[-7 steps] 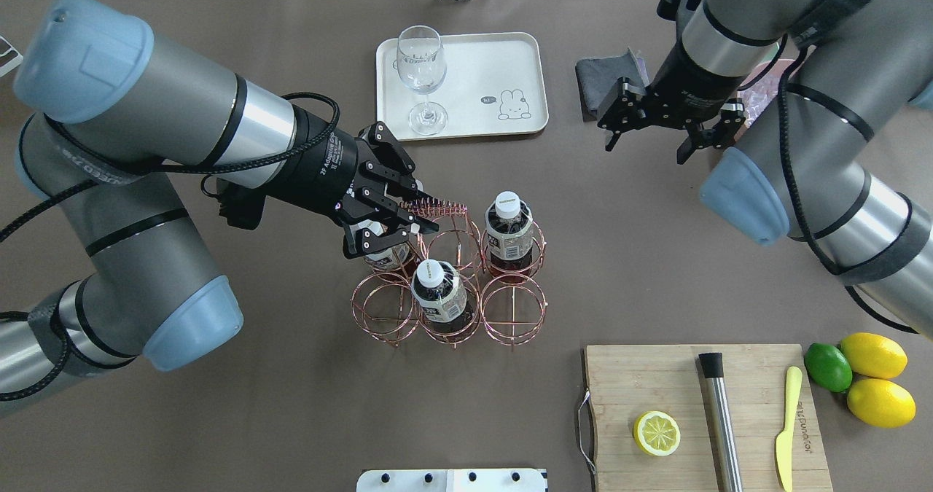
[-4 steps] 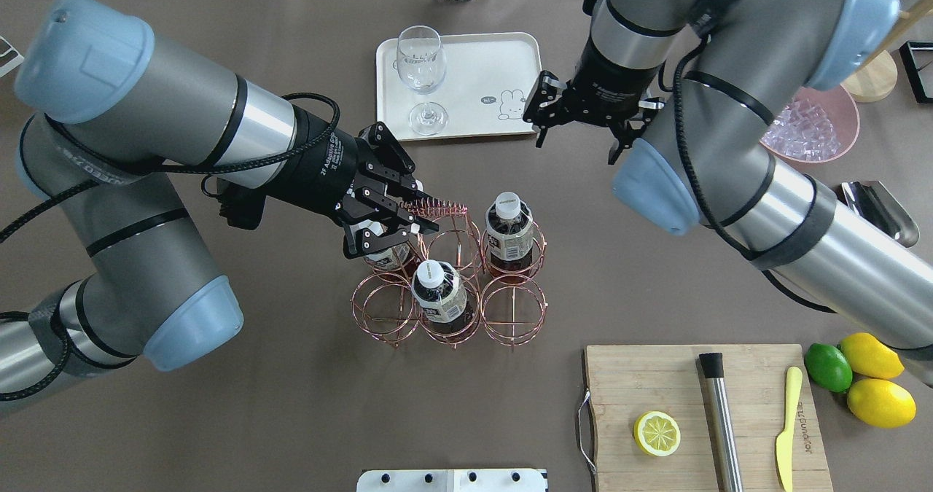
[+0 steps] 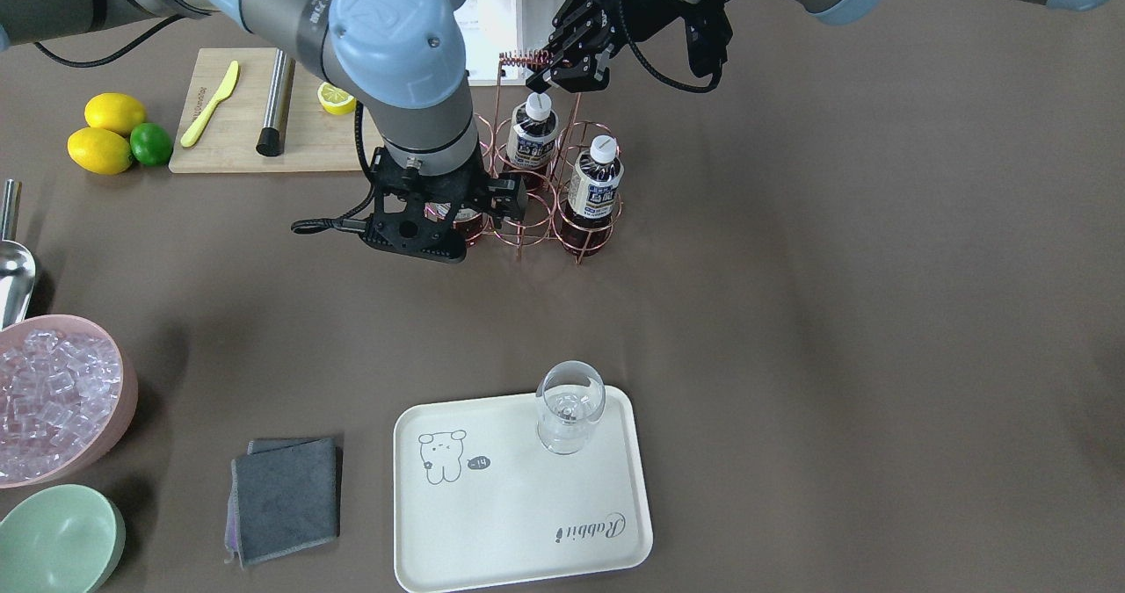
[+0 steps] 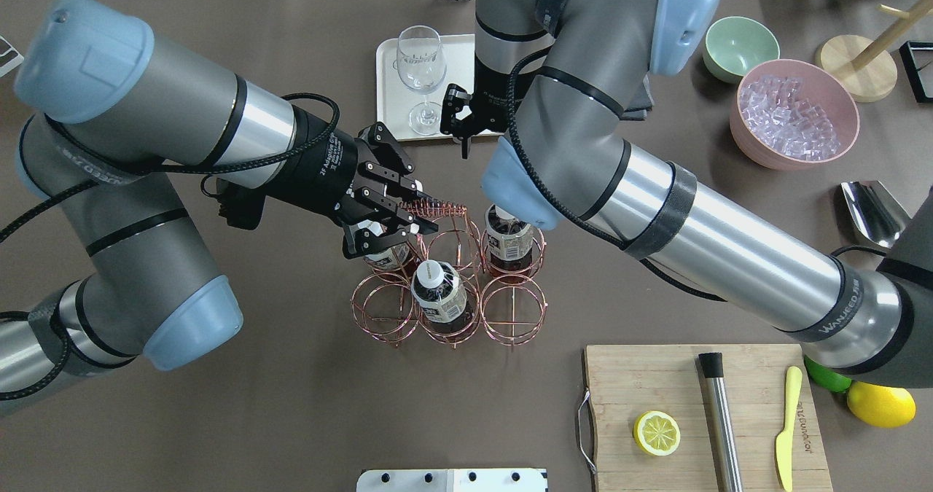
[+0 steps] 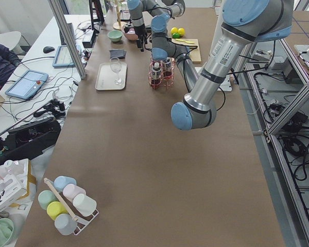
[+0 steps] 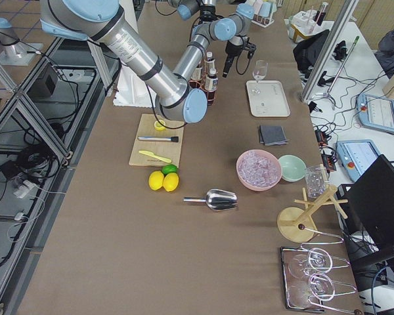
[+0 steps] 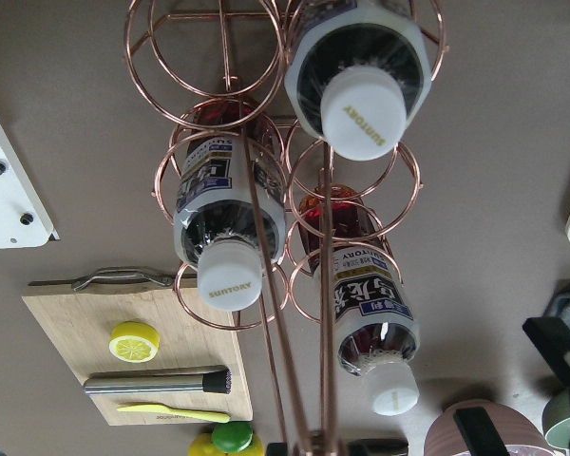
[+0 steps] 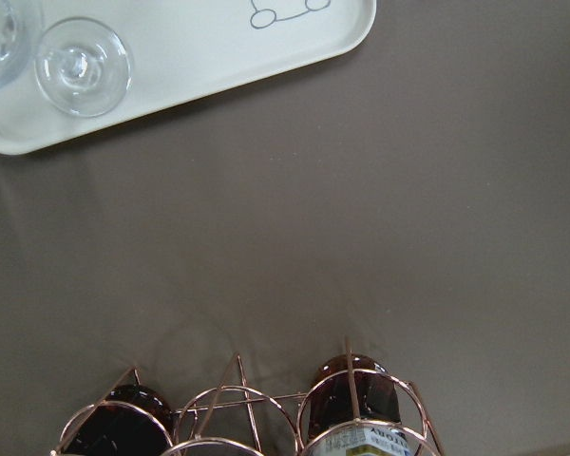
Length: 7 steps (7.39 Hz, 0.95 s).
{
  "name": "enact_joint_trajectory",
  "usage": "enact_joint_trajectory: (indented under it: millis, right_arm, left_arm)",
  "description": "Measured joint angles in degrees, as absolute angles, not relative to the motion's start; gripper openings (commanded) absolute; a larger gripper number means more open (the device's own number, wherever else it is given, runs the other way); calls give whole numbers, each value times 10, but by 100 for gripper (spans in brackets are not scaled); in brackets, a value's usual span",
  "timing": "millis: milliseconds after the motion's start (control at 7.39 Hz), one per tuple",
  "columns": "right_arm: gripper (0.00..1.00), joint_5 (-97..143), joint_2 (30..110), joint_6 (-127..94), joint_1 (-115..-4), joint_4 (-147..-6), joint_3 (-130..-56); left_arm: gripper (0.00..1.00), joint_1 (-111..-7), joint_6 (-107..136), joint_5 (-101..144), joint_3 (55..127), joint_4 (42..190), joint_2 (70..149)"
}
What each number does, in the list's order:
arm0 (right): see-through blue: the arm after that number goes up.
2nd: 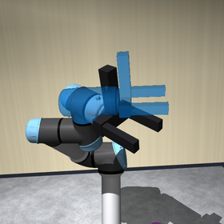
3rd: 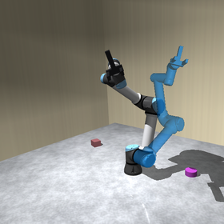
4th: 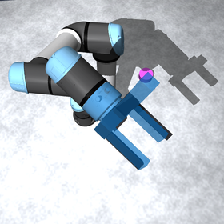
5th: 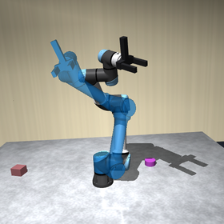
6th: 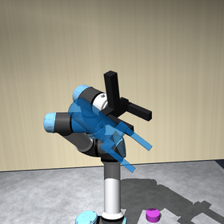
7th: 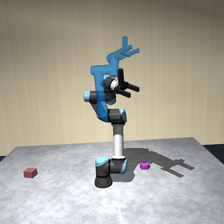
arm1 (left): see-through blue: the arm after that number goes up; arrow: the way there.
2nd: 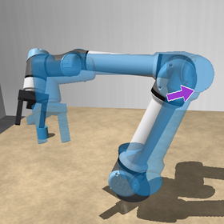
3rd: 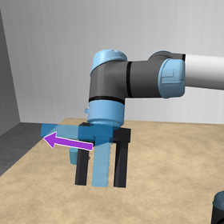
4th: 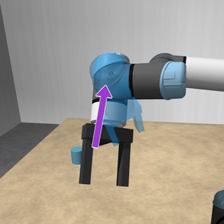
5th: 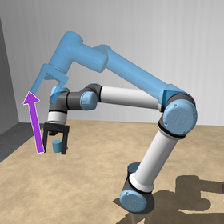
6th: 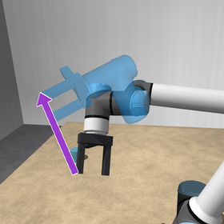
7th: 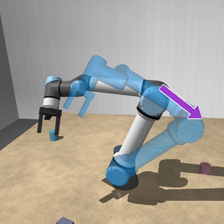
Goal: Take tea from basket to plate
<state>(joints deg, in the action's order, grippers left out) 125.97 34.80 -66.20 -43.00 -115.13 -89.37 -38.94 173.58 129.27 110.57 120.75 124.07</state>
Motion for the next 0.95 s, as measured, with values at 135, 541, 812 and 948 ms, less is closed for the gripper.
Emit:
enact_joint_trajectory:
  millis: [135,541,812,948]
  right_arm:
    - [99,1252,340,-662,-419,-1163,-885]
    - [99,1244,341,-660,-409,-1208,-903]
    - [94,1245,362,-660,-407,-1235,-953]
    - [93,1245,375,-661,-398,-1239,-974]
  left_arm:
    - [0,-389,1736,1293,1106,1207,1241]
    - [0,-389,1736,1293,1104,1207,1241]
    - [0,-389,1736,1293,1103,1207,1241]
    - [0,-389,1736,1293,1103,1207,1241]
